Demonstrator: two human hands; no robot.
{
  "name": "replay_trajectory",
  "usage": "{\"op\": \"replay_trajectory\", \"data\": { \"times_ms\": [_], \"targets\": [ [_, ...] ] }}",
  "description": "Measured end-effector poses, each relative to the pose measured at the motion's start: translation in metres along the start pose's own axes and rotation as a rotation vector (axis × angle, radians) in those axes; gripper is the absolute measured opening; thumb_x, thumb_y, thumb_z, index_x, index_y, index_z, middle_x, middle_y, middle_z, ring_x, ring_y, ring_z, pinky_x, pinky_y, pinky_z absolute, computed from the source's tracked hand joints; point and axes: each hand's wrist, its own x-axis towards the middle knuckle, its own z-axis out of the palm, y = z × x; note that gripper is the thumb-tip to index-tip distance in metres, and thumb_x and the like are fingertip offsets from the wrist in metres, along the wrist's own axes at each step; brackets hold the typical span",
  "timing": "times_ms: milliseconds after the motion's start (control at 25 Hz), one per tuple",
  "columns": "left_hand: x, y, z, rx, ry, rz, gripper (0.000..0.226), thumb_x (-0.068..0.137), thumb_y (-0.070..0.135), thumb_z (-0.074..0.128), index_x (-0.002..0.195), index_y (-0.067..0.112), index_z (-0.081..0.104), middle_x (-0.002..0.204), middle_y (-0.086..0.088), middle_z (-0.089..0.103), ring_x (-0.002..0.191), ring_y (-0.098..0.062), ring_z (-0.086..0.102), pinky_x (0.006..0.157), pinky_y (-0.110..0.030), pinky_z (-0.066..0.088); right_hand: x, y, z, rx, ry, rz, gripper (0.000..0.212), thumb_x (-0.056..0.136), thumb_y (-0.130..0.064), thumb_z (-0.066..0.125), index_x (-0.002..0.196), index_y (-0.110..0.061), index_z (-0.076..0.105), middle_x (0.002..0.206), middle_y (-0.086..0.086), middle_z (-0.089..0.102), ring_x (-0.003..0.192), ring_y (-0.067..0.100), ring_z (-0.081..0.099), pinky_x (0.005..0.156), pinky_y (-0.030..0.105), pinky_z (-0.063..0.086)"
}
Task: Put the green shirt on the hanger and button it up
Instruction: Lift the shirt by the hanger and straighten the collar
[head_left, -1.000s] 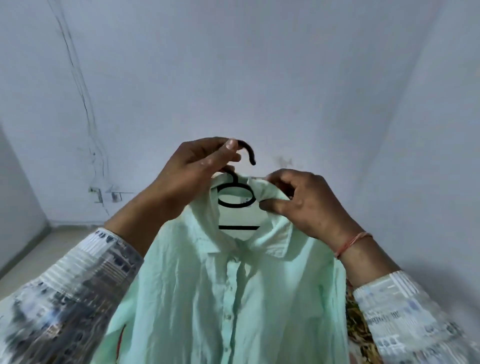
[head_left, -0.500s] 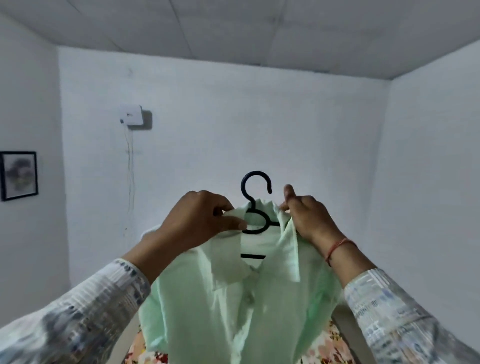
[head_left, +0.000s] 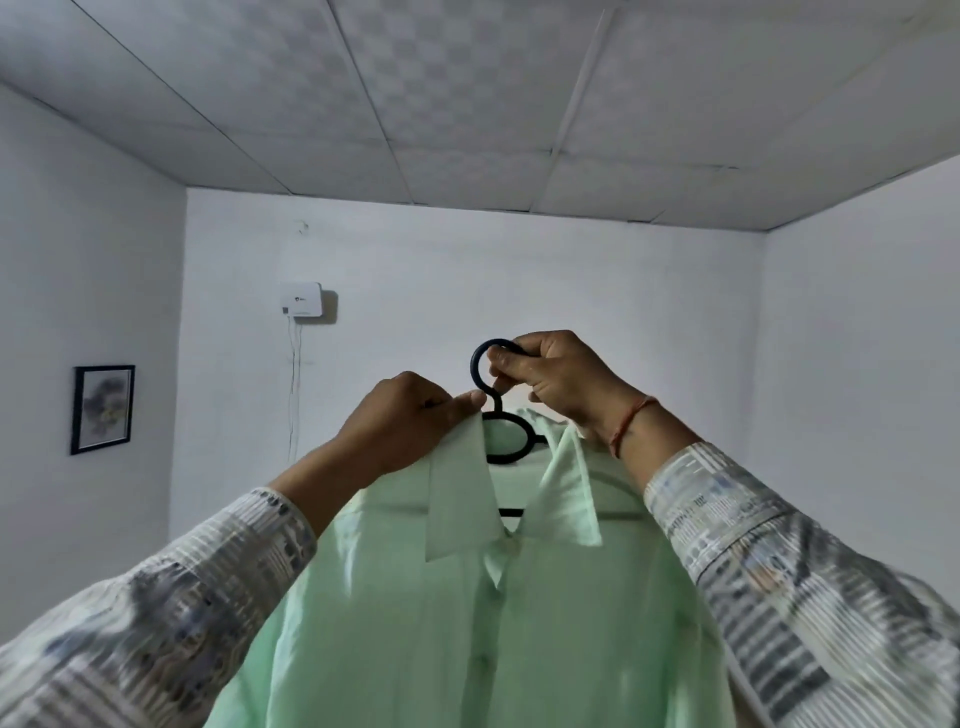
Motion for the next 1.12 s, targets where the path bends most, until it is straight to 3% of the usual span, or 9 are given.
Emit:
{"op": "replay_trajectory", "data": {
  "times_ms": [120,240,360,520,680,800,920,1040,1120],
  "targets": [
    [0.005,-0.004,-0.028,0.238,0.011,-0.028,0.036,0.1,0.051,0.064,0.083,0.022,0.075,0.085,-0.001,0.076,0.08,-0.029,0.068,0.069,-0.031,0.046,-0.001,-0.022,0.007,-0.005,0.004,-0.001,0.026,0.103,-0.03,0.069,0.106,-0.007,0.079,0.102,0.017,0.082,0.07,-0.004,0.071,0.072,0.018,0.043],
    [0.006,0.01,-0.054,-0.41,-0.062,0.076,0.024,0.105,0.028,0.066,0.124,0.018,0.076,0.117,-0.013,0.081,0.107,-0.034,0.077,0.089,-0.036,0.054,0.002,-0.038,0.02,-0.015,0.028,0.008,0.028,0.102,-0.031,0.07,0.102,-0.005,0.079,0.097,0.014,0.082,0.071,0.007,0.072,0.063,0.013,0.046],
    [0.007,0.02,-0.064,-0.558,-0.166,0.108,0.017,0.097,0.017,0.079,0.112,0.01,0.08,0.102,-0.018,0.082,0.079,-0.024,0.08,0.076,-0.032,0.059,0.0,-0.049,0.023,-0.026,-0.076,-0.005,0.031,0.103,-0.04,0.066,0.1,-0.014,0.08,0.099,0.011,0.083,0.089,0.015,0.072,0.079,0.031,0.046],
    [0.016,0.007,-0.064,-0.579,0.026,-0.063,0.007,0.09,0.005,0.081,0.097,0.008,0.082,0.093,-0.013,0.083,0.057,-0.021,0.076,0.061,-0.03,0.064,-0.017,-0.039,-0.015,-0.018,-0.187,0.107,0.035,0.099,-0.045,0.07,0.119,-0.016,0.074,0.121,0.008,0.079,0.113,0.021,0.074,0.092,0.041,0.054],
    [0.024,-0.004,-0.068,-0.603,0.145,-0.132,0.01,0.086,0.006,0.083,0.096,0.008,0.083,0.097,-0.011,0.084,0.058,-0.031,0.073,0.073,-0.043,0.068,-0.041,-0.014,-0.038,-0.272,-0.265,0.18,0.026,0.089,-0.036,0.083,0.107,-0.017,0.08,0.106,0.005,0.082,0.1,0.021,0.077,0.087,0.04,0.059],
    [0.032,0.007,-0.064,-0.533,0.202,-0.104,0.003,0.083,0.01,0.085,0.086,0.012,0.085,0.086,-0.005,0.084,0.059,-0.033,0.076,0.076,-0.045,0.07,-0.049,-0.018,-0.018,-0.339,-0.026,0.111,0.05,0.087,-0.062,0.076,0.087,-0.012,0.079,0.077,-0.002,0.079,0.068,0.01,0.064,0.069,0.031,0.051],
    [0.039,0.023,-0.056,-0.436,0.241,-0.059,0.007,0.083,0.019,0.086,0.077,0.018,0.084,0.072,0.005,0.082,0.054,-0.028,0.078,0.077,-0.043,0.069,-0.048,-0.023,0.002,-0.484,0.141,0.058,0.062,0.078,-0.074,0.074,0.083,-0.012,0.074,0.067,0.001,0.077,0.059,0.016,0.068,0.065,0.034,0.057],
    [0.045,0.03,-0.049,-0.38,0.249,-0.024,0.009,0.082,0.023,0.084,0.074,0.02,0.084,0.07,0.007,0.081,0.053,-0.023,0.078,0.082,-0.043,0.068,-0.048,-0.019,0.015,-0.413,0.156,0.096,0.039,0.078,-0.042,0.085,0.104,-0.018,0.068,0.08,0.009,0.078,0.067,0.026,0.076,0.069,0.043,0.066],
    [0.047,0.028,-0.048,-0.365,0.267,-0.029,0.01,0.083,0.025,0.083,0.074,0.021,0.084,0.071,0.006,0.081,0.054,-0.021,0.078,0.084,-0.042,0.067,-0.05,-0.015,0.017,0.131,0.218,0.214,0.032,0.088,-0.005,0.077,0.116,-0.012,0.065,0.085,0.015,0.077,0.066,0.027,0.076,0.067,0.042,0.068]
  ]
}}
